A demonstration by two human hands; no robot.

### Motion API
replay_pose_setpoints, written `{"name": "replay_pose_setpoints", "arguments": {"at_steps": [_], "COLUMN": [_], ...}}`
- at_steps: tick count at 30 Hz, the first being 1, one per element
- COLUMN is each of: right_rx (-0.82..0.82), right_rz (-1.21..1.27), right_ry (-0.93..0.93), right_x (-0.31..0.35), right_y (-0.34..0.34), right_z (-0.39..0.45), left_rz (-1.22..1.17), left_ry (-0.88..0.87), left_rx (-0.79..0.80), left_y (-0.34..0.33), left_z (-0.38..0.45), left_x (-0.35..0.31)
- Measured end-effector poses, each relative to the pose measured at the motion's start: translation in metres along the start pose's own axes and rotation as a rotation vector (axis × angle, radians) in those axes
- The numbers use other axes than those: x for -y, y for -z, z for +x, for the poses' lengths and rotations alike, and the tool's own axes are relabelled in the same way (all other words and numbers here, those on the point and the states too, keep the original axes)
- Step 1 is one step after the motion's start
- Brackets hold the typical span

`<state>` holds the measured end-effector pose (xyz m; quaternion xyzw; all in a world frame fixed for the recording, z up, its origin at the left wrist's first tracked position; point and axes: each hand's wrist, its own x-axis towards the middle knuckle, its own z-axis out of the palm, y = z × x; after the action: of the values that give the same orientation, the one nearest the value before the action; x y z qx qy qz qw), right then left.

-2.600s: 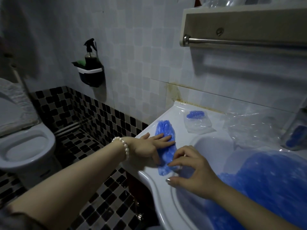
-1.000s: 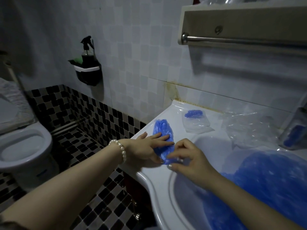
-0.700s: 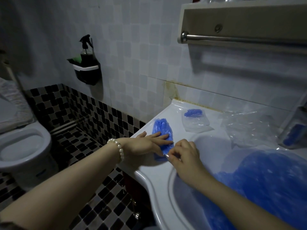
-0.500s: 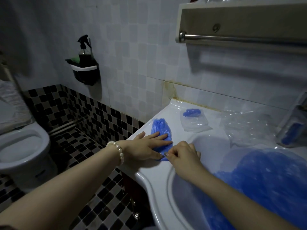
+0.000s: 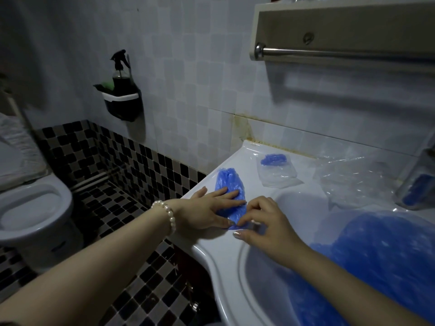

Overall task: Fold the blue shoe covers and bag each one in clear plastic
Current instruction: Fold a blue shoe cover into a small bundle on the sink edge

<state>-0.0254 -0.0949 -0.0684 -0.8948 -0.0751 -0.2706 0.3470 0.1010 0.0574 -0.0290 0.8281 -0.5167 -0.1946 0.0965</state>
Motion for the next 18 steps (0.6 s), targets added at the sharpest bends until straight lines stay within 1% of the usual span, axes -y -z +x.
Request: {"name": "replay_pose_setpoints", "arguments": {"at_steps": [2,3,9,11,13,14,16,18], "right_rx": [0.047,0.064,0.089,0.131,0.193,0.231,0.284,0.278], "right_rz": [0.069,0.044,-0.135,-0.191,-0.219,-0.248,-0.314,-0.352], "right_ry": [-0.126,-0.15,-0.167,-0.194,-0.281,-0.342,-0.446,-0.481], "right_x": [0.004,0.005,0.015,0.018,0.022,0.024,0.028,0.029], "right_y": [-0.001,-0.001,0.0,-0.001,-0.001,-0.001,-0.001,-0.003], "right_z": [0.003,0.005,0.009,0.01,0.013,0.016,0.023,0.026], "left_rz": [-0.01,-0.008,-0.01,-0.084,-0.204,-0.219,-0.177,-0.103], "left_ry": [0.001,0.001,0.003,0.008,0.021,0.022,0.014,0.001], "left_rx": [0.007,0.009,0.014,0.029,0.039,0.042,0.047,0.033], "left_y": [0.0,0.001,0.0,0.003,0.006,0.007,0.006,0.004], "left_z": [0.0,0.001,0.001,0.001,0.0,0.0,-0.001,-0.002], "left_x": [0.0,0.0,0.0,-0.003,-0.005,-0.006,-0.005,-0.002]}}
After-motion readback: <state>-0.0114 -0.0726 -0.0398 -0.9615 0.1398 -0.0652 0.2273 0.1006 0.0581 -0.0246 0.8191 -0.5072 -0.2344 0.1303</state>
